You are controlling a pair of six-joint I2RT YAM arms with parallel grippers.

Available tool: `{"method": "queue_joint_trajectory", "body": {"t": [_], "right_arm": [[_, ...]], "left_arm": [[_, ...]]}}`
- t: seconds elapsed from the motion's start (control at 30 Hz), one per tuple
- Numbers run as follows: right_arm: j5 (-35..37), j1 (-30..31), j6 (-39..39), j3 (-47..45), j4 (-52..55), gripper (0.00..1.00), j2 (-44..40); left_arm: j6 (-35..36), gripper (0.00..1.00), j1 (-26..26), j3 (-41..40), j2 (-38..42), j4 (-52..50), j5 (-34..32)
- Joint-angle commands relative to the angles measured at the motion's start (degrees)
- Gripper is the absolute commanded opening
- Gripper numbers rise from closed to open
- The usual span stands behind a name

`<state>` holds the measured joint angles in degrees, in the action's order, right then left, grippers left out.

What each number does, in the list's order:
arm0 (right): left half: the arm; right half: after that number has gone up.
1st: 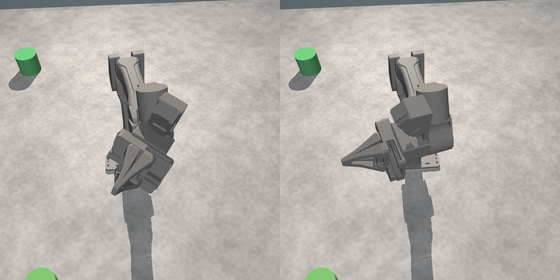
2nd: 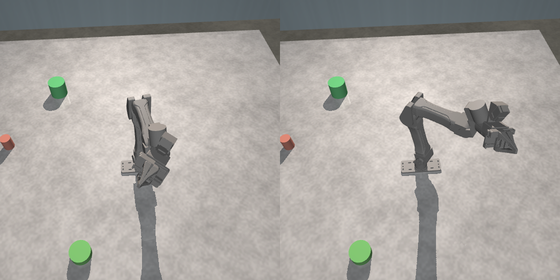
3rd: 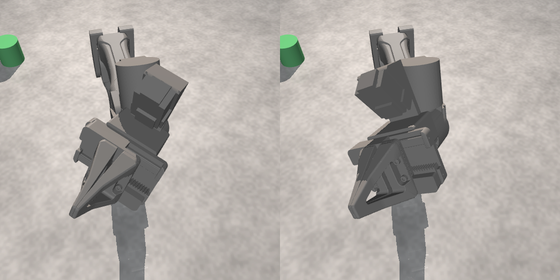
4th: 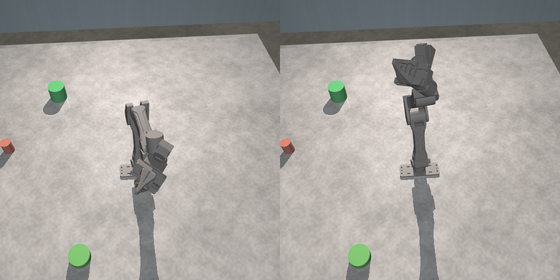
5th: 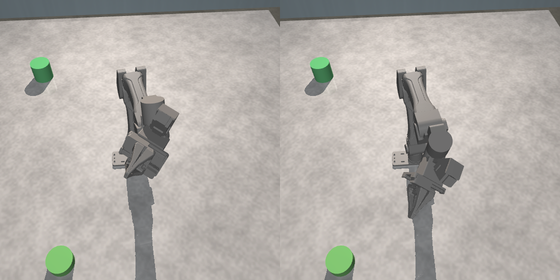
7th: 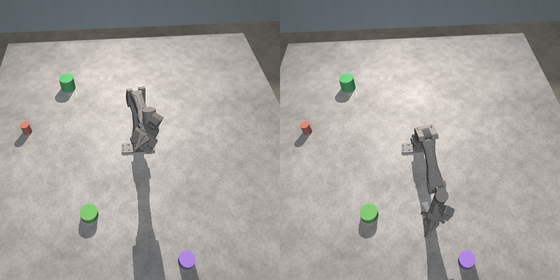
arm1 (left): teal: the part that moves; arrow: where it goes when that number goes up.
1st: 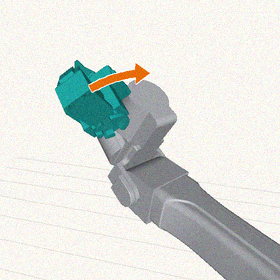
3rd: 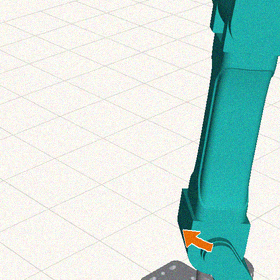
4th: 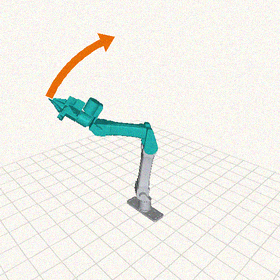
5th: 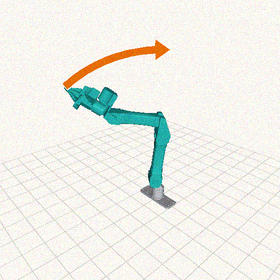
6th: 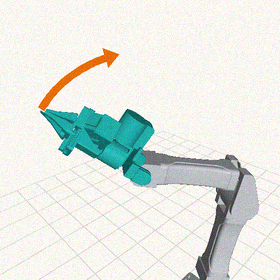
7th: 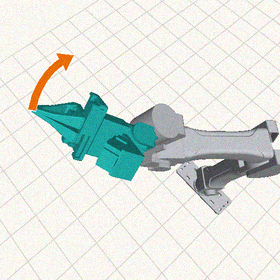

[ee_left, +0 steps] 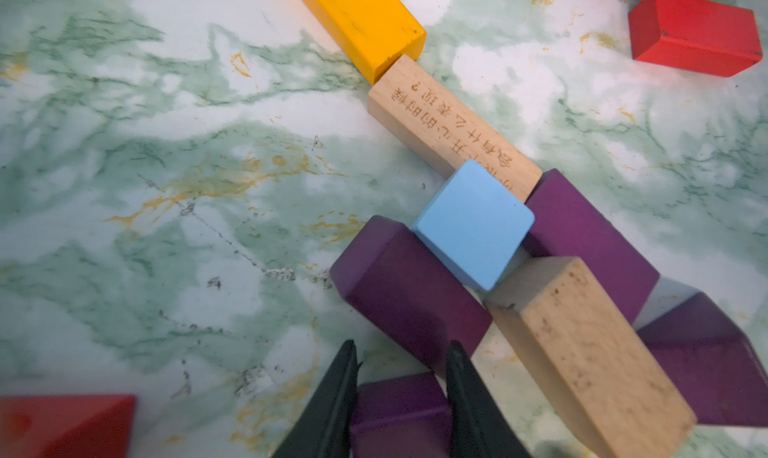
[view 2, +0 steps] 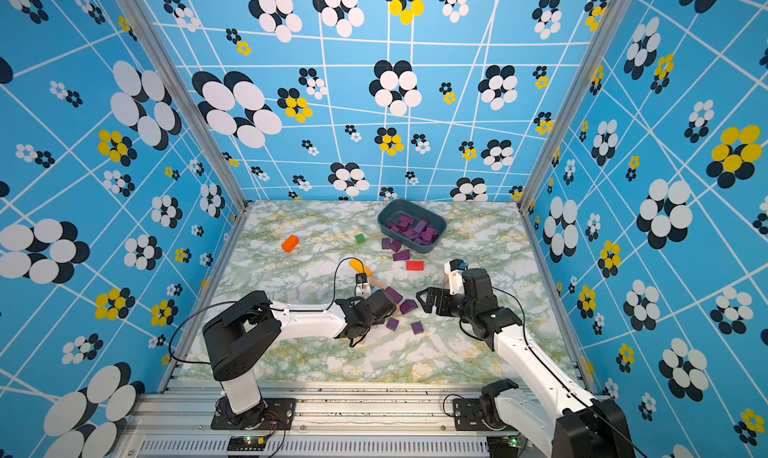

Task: Pick purple bricks into the storage bin
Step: Pick up the building block from the center of the board.

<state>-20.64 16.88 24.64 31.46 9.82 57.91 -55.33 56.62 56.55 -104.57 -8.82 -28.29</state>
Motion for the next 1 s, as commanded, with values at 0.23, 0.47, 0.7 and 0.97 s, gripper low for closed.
{"method": "queue_joint_trajectory", "body": {"t": [0.23,0.47,0.7,0.97], "right_arm": [[-0.45,0.58,-0.27,-0.26,-0.51,0.99,-0.40],[-1.61,0.60,0.44,-1.05,-2.20,0.99,-0.23],[-3.02,0.58,0.59,-1.06,-3.76,0.99,1.62],[-4.58,0.42,0.19,-1.42,-7.25,0.99,3.87]], "left_arm": [[9.94,0.34,-1.54,7.71,0.73,-4.72,-0.94],[15.46,0.34,-5.74,13.73,-1.00,-2.59,2.68],[23.94,0.34,-9.68,24.22,-5.75,0.82,8.34],[31.25,0.34,-15.95,36.49,-14.01,5.41,18.48]]}}
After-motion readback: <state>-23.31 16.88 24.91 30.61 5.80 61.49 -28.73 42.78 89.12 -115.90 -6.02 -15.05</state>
